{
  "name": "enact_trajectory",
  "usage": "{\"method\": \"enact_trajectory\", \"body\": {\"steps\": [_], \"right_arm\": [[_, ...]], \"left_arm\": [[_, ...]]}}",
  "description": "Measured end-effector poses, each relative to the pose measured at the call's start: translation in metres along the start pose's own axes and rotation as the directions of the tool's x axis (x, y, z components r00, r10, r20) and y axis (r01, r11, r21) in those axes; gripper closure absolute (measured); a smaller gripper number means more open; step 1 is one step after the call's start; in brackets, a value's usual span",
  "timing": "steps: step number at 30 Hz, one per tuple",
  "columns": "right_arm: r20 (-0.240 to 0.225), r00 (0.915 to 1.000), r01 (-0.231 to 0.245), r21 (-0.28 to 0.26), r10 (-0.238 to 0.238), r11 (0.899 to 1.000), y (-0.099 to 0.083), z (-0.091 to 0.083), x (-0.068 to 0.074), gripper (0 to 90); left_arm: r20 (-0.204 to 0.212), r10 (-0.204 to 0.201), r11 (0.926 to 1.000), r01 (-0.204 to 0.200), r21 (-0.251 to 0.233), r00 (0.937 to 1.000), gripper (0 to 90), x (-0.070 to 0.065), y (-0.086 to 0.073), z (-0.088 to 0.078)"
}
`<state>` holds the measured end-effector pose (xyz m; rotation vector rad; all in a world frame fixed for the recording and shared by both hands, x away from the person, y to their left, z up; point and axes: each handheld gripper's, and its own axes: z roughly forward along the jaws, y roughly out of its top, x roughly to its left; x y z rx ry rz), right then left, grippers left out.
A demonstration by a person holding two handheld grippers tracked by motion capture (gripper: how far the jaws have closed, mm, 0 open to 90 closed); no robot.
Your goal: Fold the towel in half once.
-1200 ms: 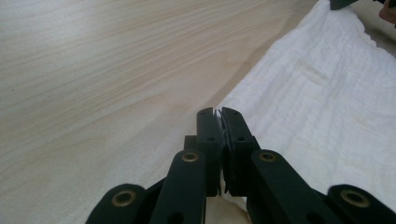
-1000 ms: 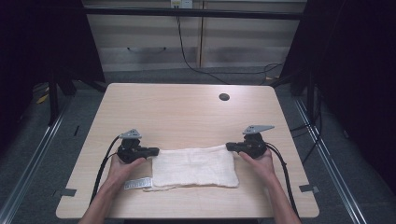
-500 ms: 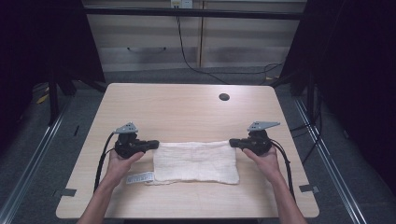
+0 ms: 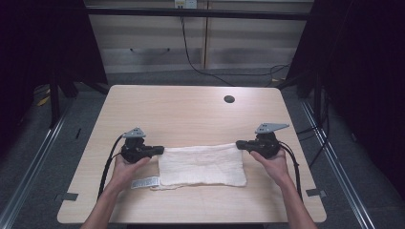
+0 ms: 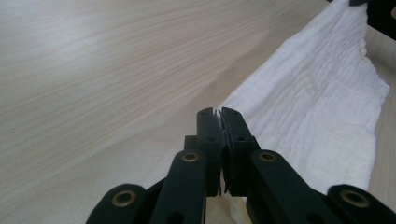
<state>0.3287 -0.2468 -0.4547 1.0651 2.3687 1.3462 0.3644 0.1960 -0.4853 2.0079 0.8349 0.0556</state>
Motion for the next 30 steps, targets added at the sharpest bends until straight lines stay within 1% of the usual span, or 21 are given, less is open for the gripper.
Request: {"method": "enact_trajectory", "body": {"steps": [2, 9, 12, 13, 15, 19, 21, 23, 25, 29, 30], "right_arm": [[-0.011, 0.9999, 0.008, -0.026, -0.008, 1.0, 0.001, -0.003, 0.004, 87.5], [-0.035, 0.9976, 0.057, -0.044, -0.059, 0.997, -0.003, -0.012, 0.019, 87.7], [-0.056, 0.996, 0.067, -0.054, -0.07, 0.996, -0.007, -0.016, 0.025, 87.7], [-0.06, 0.9955, 0.071, -0.052, -0.074, 0.996, -0.009, -0.016, 0.028, 87.7], [-0.068, 0.9944, 0.078, -0.041, -0.081, 0.996, -0.012, -0.017, 0.032, 87.7], [-0.084, 0.9928, 0.084, -0.027, -0.086, 0.996, -0.019, -0.019, 0.04, 87.7], [-0.093, 0.9914, 0.091, -0.017, -0.092, 0.996, -0.023, -0.02, 0.045, 87.7], [-0.11, 0.9891, 0.097, -0.013, -0.098, 0.995, -0.026, -0.02, 0.049, 87.7], [-0.124, 0.9869, 0.104, -0.004, -0.103, 0.995, -0.03, -0.019, 0.054, 87.7], [-0.144, 0.9828, 0.121, 0.022, -0.116, 0.992, -0.034, -0.017, 0.063, 87.7], [-0.15, 0.9822, 0.118, 0.025, -0.113, 0.993, -0.036, -0.017, 0.064, 87.7]], "left_arm": [[-0.004, 0.0, 1.0, 0.0, 0.003, 1.0, 87.3, 0.0, 0.0, 0.0], [-0.014, -0.007, 1.0, 0.007, -0.005, 0.9999, 87.3, -0.001, 0.0, -0.001], [-0.023, -0.014, 0.9999, 0.014, -0.005, 0.9996, 87.3, -0.001, 0.0, -0.001], [-0.021, -0.016, 0.9999, 0.016, -0.005, 0.9996, 87.3, -0.001, 0.0, -0.001], [-0.031, -0.019, 0.9998, 0.019, -0.008, 0.9993, 87.4, -0.001, 0.0, -0.001], [-0.03, -0.022, 0.9996, 0.021, -0.02, 0.9993, 87.4, -0.002, 0.0, -0.003], [-0.028, -0.02, 0.9993, 0.019, -0.031, 0.9994, 87.4, -0.003, 0.0, -0.003], [-0.032, -0.005, 0.9993, 0.003, -0.036, 0.9995, 87.4, -0.006, 0.001, -0.005], [-0.038, -0.005, 0.9989, 0.003, -0.046, 0.9993, 87.4, -0.007, 0.002, -0.007], [-0.044, -0.019, 0.9985, 0.017, -0.053, 0.9989, 87.5, -0.005, 0.001, -0.009], [-0.042, -0.019, 0.9986, 0.017, -0.05, 0.9989, 87.5, -0.004, 0.0, -0.009]]}}
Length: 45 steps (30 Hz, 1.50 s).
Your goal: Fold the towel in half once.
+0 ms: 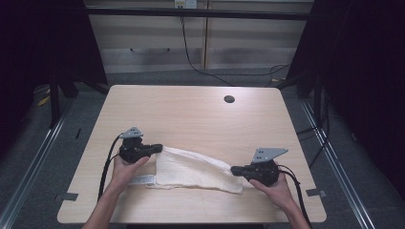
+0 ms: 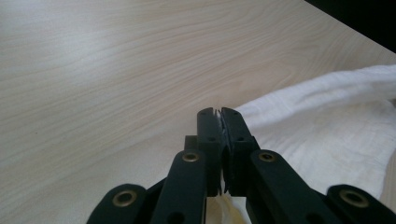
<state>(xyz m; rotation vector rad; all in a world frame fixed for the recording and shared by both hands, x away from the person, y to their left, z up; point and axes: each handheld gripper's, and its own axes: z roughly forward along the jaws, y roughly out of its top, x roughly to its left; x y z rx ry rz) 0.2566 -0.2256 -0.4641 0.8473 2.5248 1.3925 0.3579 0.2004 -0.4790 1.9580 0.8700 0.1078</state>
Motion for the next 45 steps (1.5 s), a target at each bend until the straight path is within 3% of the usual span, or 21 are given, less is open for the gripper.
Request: {"method": "enact_trajectory", "body": {"steps": [9, 15, 21, 31, 40, 45], "right_arm": [[-0.057, 0.9983, -0.011, 0.068, 0.015, 0.998, -0.018, 0.007, 0.019, 87.7], [-0.07, 0.9974, -0.012, 0.108, 0.02, 0.994, -0.024, 0.012, 0.022, 87.7], [-0.048, 0.9985, -0.018, 0.174, 0.027, 0.985, -0.028, 0.021, 0.02, 87.8], [-0.044, 0.9978, -0.041, 0.182, 0.049, 0.982, -0.029, 0.026, 0.019, 88.2], [-0.023, 0.9962, -0.078, 0.181, 0.084, 0.98, -0.026, 0.028, 0.007, 88.2], [-0.009, 0.995, -0.096, 0.178, 0.099, 0.979, -0.024, 0.03, 0.001, 88.2]], "left_arm": [[0.003, 0.006, 1.0, -0.006, 0.003, 1.0, 87.5, -0.003, 0.0, 0.001], [0.004, 0.013, 0.9999, -0.013, 0.007, 0.9999, 87.5, -0.004, 0.0, 0.002], [0.007, 0.014, 0.9999, -0.014, 0.0, 0.9999, 87.5, -0.004, 0.0, 0.002], [0.027, -0.011, 0.9993, 0.012, -0.034, 0.9996, 87.4, -0.004, 0.003, 0.003], [0.036, 0.022, 0.9973, -0.019, -0.071, 0.9991, 87.4, -0.009, 0.015, 0.001], [0.029, 0.038, 0.997, -0.036, -0.069, 0.9988, 87.4, -0.01, 0.016, -0.001]]}}
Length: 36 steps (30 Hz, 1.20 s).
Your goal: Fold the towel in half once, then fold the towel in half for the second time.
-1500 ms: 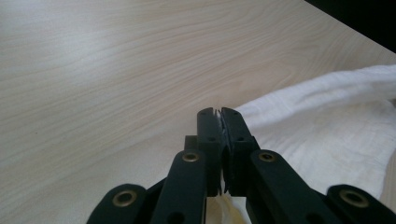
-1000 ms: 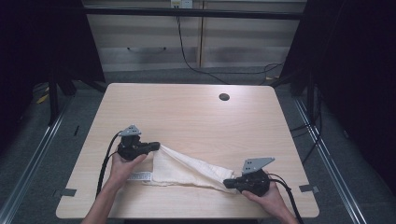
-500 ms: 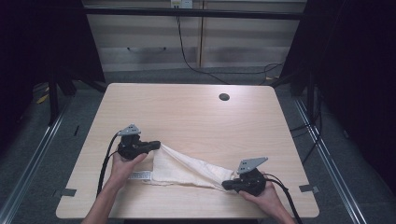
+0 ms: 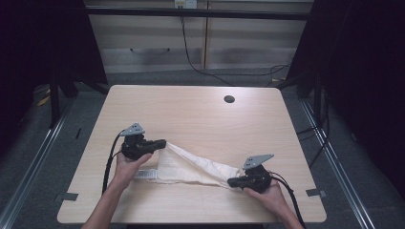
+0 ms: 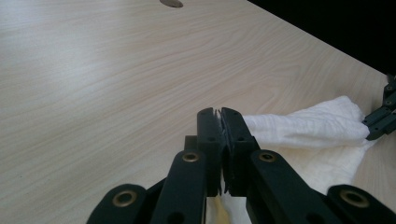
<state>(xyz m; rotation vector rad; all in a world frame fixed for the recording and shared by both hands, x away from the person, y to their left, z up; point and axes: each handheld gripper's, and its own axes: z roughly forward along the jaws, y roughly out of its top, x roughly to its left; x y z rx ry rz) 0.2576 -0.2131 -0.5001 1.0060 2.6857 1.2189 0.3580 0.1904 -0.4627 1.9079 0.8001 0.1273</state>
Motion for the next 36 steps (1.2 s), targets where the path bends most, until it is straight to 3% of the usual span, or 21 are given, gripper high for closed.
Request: {"method": "enact_trajectory", "body": {"steps": [5, 11, 17, 26, 36], "right_arm": [[0.021, 0.9998, 0.0, 0.005, 0.0, 1.0, 0.001, 0.0, 0.001, 88.2], [0.02, 0.9995, -0.023, 0.001, 0.023, 1.0, 0.0, 0.0, 0.002, 88.2], [0.02, 0.9991, -0.038, 0.006, 0.038, 0.999, 0.001, 0.0, 0.002, 88.3], [0.057, 0.9971, -0.051, 0.02, 0.05, 0.999, 0.003, 0.0, 0.006, 88.4], [0.068, 0.9961, -0.058, 0.019, 0.057, 0.998, 0.002, 0.0, 0.008, 88.4]], "left_arm": [[0.012, 0.015, 0.9998, -0.014, -0.014, 0.9998, 87.4, -0.007, 0.002, -0.006], [0.024, 0.06, 0.9982, -0.06, 0.004, 0.9979, 87.3, -0.019, 0.001, -0.012], [0.041, 0.101, 0.9939, -0.102, 0.042, 0.9941, 87.4, -0.029, -0.007, -0.017], [0.068, 0.147, 0.9873, -0.15, 0.051, 0.9868, 87.4, -0.046, -0.013, -0.029], [0.112, 0.166, 0.9816, -0.175, 0.077, 0.9798, 87.3, -0.063, -0.03, -0.043]]}}
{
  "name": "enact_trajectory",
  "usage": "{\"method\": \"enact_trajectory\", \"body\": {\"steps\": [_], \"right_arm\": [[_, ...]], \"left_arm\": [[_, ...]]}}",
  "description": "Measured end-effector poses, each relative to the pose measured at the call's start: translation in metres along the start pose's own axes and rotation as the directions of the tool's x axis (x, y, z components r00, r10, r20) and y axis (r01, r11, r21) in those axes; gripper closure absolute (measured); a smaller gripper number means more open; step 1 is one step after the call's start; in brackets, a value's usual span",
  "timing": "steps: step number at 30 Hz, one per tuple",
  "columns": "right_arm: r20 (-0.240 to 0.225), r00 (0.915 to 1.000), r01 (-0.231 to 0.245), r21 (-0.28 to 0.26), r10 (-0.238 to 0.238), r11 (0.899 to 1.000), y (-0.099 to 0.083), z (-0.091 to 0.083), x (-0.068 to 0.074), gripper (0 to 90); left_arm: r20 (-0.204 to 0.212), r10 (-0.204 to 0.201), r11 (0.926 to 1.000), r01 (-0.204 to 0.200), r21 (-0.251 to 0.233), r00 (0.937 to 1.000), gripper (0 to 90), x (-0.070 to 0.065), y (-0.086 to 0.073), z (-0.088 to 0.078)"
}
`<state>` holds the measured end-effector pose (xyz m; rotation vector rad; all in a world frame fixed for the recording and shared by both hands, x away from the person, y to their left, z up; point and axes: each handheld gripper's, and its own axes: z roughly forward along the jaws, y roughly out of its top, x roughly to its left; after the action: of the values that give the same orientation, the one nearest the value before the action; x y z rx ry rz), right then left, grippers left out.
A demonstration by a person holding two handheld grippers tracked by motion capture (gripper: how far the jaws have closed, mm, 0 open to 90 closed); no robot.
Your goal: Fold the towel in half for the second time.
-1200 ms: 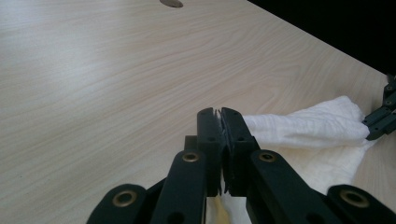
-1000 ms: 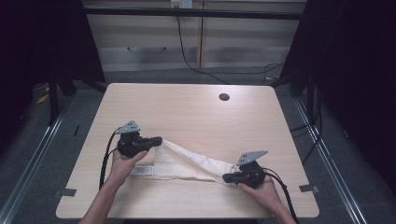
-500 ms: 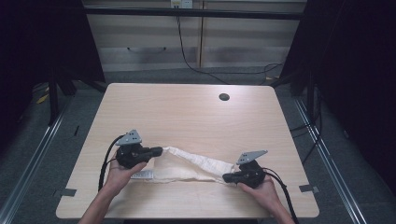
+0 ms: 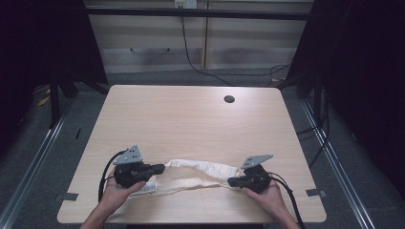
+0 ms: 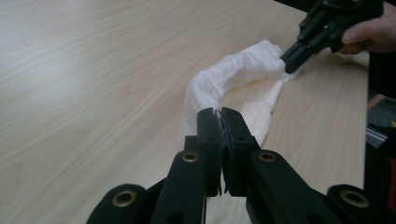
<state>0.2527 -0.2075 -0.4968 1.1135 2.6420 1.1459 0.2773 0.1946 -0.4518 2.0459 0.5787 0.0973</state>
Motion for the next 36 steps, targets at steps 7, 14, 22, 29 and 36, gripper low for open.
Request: {"method": "enact_trajectory", "body": {"steps": [7, 14, 22, 29, 36], "right_arm": [[0.003, 1.0, -0.003, -0.007, 0.003, 1.0, -0.001, 0.0, 0.001, 88.4], [0.034, 0.9994, 0.01, -0.001, -0.01, 1.0, -0.001, -0.002, 0.0, 88.4], [0.109, 0.9936, 0.029, 0.005, -0.03, 1.0, -0.007, -0.012, -0.003, 88.4], [0.177, 0.9831, 0.048, 0.007, -0.048, 0.999, -0.009, -0.014, 0.0, 88.3], [0.225, 0.9739, 0.032, -0.014, -0.028, 0.999, 0.005, -0.002, -0.012, 88.2]], "left_arm": [[0.025, -0.002, 0.9969, 0.0, 0.078, 0.9997, 87.3, -0.007, -0.022, -0.001], [0.032, -0.016, 0.9852, 0.01, 0.171, 0.9993, 87.3, -0.003, -0.04, 0.014], [0.001, -0.02, 0.9832, 0.019, 0.181, 0.9998, 87.5, -0.003, -0.042, 0.021], [-0.025, -0.014, 0.9845, 0.018, 0.174, 0.9996, 87.5, 0.0, -0.038, 0.029], [-0.09, -0.024, 0.9864, 0.038, 0.16, 0.9956, 87.4, 0.019, -0.031, 0.035]]}}
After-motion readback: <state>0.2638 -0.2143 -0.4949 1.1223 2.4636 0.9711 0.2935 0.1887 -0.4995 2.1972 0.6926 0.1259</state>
